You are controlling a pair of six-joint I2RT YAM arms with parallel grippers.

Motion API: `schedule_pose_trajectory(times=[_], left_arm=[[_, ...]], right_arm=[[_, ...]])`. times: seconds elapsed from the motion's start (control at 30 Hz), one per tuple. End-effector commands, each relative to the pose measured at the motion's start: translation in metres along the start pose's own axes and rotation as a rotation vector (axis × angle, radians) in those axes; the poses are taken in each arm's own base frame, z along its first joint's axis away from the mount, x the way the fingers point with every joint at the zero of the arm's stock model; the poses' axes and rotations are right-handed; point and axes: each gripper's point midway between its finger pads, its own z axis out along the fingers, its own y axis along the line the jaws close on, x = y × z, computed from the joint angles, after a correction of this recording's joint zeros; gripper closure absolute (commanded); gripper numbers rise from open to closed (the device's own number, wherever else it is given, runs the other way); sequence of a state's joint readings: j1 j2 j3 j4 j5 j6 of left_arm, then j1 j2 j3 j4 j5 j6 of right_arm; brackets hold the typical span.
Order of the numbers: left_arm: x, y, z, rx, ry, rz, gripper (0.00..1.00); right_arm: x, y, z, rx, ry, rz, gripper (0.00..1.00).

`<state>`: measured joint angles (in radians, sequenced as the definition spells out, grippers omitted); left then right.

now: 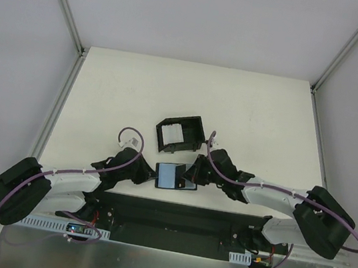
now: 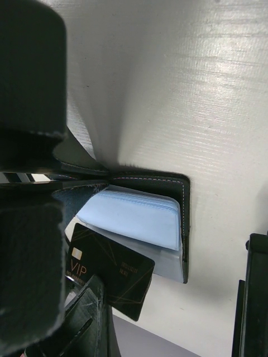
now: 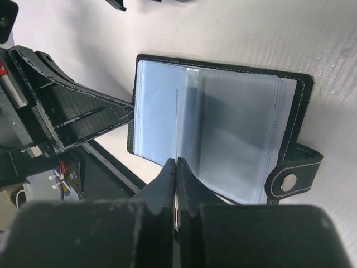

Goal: Put the credit cards into the card holder
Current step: Pick up the credit card from the storage box, then insert the credit card into the card holder.

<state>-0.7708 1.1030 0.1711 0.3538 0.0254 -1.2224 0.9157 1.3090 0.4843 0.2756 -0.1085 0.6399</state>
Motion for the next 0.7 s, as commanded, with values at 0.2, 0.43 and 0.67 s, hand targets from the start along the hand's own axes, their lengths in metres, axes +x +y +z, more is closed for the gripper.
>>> schedule_pose_trajectory(times=[0.2,0.43,0.67], left_arm=[[0.009,0.034,-0.002,-0.107,0.033,0.022,1.00],[0.010,0.033,-0.001,-0.110,0.039,0.023,1.00],[0.009,0.032,-0.001,-0.106,0.036,0.023,1.00]], right_arm=[[0.000,-0.011,0.011,-0.055,0.006,0.047,1.00],[0.003,-0.014,0.022,-0.077,0.049,0.064,1.00],[0.004,-0.014,0.032,-0.088,0.086,0.074,1.00]])
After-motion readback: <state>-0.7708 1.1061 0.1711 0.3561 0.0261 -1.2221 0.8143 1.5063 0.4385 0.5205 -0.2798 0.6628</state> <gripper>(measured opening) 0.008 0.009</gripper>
